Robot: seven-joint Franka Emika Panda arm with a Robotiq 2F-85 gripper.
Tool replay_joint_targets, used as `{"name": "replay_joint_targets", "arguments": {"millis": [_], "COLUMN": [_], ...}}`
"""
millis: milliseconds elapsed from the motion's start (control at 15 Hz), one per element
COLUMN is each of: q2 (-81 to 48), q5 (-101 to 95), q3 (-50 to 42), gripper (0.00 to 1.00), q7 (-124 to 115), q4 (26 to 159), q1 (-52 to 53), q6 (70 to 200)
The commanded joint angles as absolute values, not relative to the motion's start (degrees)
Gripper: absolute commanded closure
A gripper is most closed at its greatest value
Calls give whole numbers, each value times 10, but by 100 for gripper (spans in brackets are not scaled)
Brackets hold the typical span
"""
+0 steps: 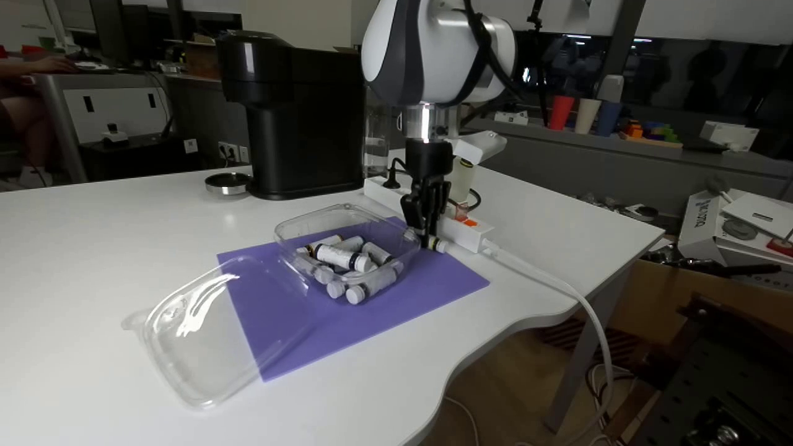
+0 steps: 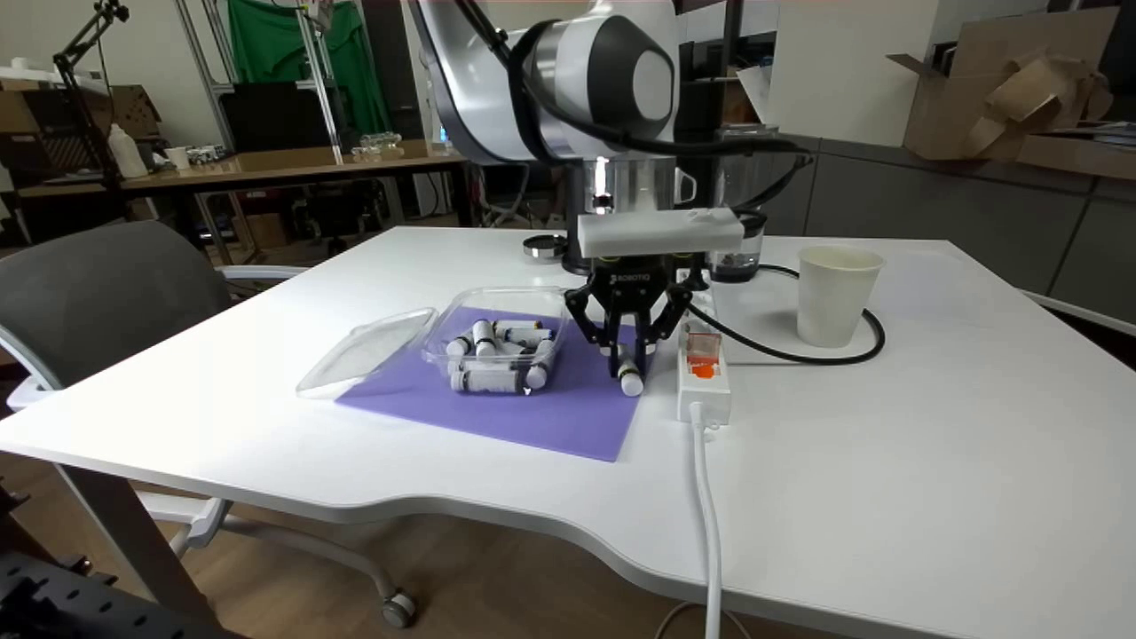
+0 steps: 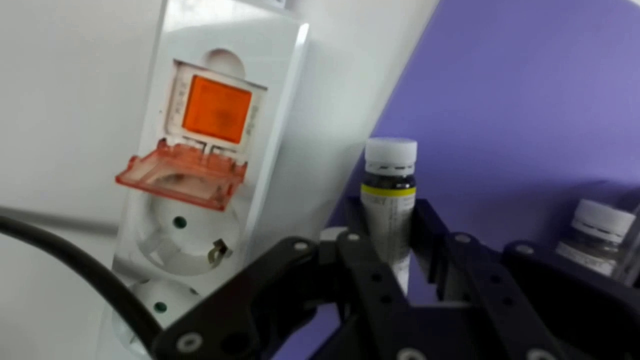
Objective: Open the clear container, put the bottle on the table inside the clear container
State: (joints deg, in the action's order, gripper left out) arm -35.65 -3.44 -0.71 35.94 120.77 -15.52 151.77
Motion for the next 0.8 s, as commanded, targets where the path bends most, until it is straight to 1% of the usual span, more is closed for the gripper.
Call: {"name": "replay_joint_targets", "arguments": {"millis": [0,467,733], "q2": [-359,-298,-254], "q5": [-38,-31,-25], "q3": [-4,7,25], "gripper": [94,93,93], "q7": [338,339,347], "q4": [1198,1199,1190], "q1": [-158,-158,-147], "q6": [1518,1519,1491]}}
